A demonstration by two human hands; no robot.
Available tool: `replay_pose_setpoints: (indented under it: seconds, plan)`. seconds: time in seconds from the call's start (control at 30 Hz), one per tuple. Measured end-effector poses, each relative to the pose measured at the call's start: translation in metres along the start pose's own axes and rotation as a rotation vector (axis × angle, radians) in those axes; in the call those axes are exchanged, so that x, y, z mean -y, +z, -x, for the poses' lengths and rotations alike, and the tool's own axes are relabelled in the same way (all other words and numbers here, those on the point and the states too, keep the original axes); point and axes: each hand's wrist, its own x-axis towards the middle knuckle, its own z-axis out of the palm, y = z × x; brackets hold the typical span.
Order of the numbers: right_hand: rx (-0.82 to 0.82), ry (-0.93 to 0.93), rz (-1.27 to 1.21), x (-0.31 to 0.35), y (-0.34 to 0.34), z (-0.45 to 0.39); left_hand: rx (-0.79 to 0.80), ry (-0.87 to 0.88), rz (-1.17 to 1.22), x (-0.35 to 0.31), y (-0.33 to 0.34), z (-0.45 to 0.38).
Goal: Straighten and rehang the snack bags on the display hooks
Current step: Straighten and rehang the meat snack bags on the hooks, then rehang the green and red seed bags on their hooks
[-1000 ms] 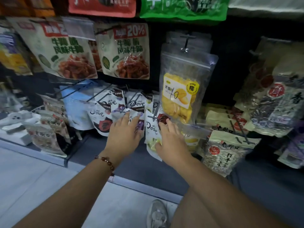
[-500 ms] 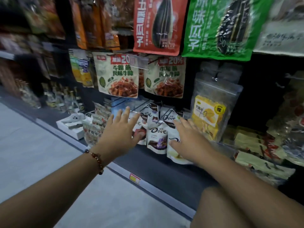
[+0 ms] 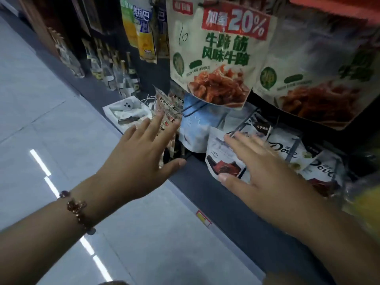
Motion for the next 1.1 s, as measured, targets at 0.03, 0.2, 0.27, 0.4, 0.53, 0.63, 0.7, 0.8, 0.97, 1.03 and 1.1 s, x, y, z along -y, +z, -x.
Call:
replay_pose_setpoints:
  seconds: [0.03, 0.2, 0.27, 0.4, 0.53, 0.63, 0.7, 0.8, 0.97, 1.03, 1.1]
  plan:
    - [0.042, 0.01, 0.017, 0.009, -0.011, -0.004, 0.032, -0.006, 0.002, 0.002, -0.014, -0.004]
    - [0.142, 0.02, 0.027, 0.091, -0.126, 0.014, 0.144, -0.113, 0.09, -0.01, -0.141, -0.001]
    - [0.144, 0.019, 0.017, 0.129, -0.186, 0.032, 0.209, -0.14, 0.089, -0.018, -0.209, 0.008]
    - [0.189, 0.043, 0.091, 0.185, -0.286, 0.07, 0.233, -0.109, 0.064, -0.028, -0.344, 0.023]
    - [0.123, 0.165, 0.146, 0.225, -0.355, 0.096, 0.209, 0.025, 0.018, -0.019, -0.437, 0.033]
    - [-0.019, 0.32, 0.088, 0.256, -0.383, 0.116, 0.225, 0.093, -0.009, 0.002, -0.486, 0.033]
    - [-0.108, 0.419, 0.004, 0.275, -0.392, 0.13, 0.226, 0.149, -0.027, 0.014, -0.513, 0.036]
    - [-0.222, 0.501, -0.047, 0.296, -0.4, 0.152, 0.203, 0.245, -0.036, 0.023, -0.545, 0.036]
    - [-0.349, 0.676, -0.118, 0.31, -0.407, 0.205, 0.134, 0.441, 0.02, -0.001, -0.568, 0.02]
    - [-0.383, 0.731, -0.138, 0.308, -0.405, 0.225, 0.136, 0.52, 0.061, -0.021, -0.569, 0.016]
    - [-0.406, 0.786, -0.161, 0.306, -0.405, 0.24, 0.15, 0.574, 0.1, -0.038, -0.568, 0.014]
